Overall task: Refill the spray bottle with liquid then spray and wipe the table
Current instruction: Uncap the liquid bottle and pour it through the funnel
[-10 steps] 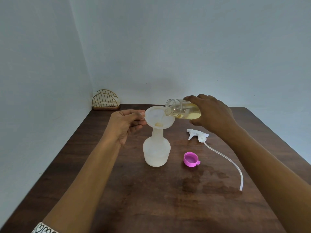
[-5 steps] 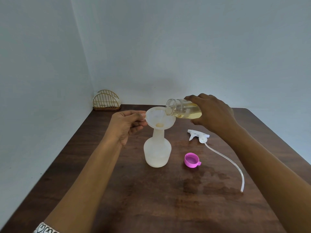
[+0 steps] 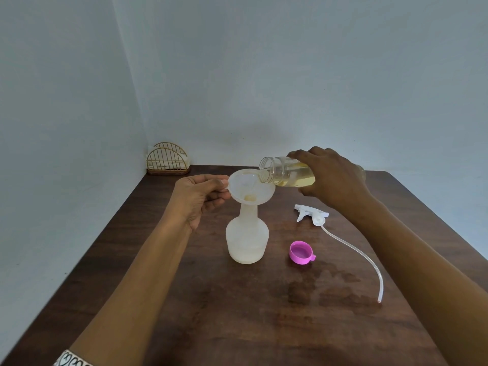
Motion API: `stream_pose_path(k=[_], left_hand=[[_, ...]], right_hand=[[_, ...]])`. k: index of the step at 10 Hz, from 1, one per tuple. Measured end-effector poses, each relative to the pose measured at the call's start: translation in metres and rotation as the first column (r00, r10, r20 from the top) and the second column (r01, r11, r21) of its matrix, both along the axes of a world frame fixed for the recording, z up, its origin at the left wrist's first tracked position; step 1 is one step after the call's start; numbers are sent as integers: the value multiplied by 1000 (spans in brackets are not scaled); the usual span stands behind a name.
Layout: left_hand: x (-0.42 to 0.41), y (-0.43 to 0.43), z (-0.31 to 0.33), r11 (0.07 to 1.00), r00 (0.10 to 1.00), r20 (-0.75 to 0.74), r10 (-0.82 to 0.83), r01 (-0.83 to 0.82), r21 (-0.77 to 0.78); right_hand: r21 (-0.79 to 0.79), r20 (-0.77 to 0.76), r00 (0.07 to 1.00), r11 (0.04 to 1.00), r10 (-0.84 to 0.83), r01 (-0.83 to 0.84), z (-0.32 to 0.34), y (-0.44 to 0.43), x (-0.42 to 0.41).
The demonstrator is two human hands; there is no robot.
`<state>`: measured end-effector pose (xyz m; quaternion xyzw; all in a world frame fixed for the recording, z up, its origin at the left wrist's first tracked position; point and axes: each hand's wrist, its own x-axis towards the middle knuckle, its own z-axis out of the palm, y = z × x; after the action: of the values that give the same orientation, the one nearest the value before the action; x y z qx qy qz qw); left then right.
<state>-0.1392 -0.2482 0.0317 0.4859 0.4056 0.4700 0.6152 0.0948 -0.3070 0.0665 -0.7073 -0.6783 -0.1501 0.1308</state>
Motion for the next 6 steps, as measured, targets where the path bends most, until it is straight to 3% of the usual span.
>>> stream_pose_path(k=[6], left_hand=[[-1, -1, 1, 1000, 1000, 8, 0, 0, 1]], right_hand=[[22, 12, 1000, 999, 27, -28, 0, 5, 3]])
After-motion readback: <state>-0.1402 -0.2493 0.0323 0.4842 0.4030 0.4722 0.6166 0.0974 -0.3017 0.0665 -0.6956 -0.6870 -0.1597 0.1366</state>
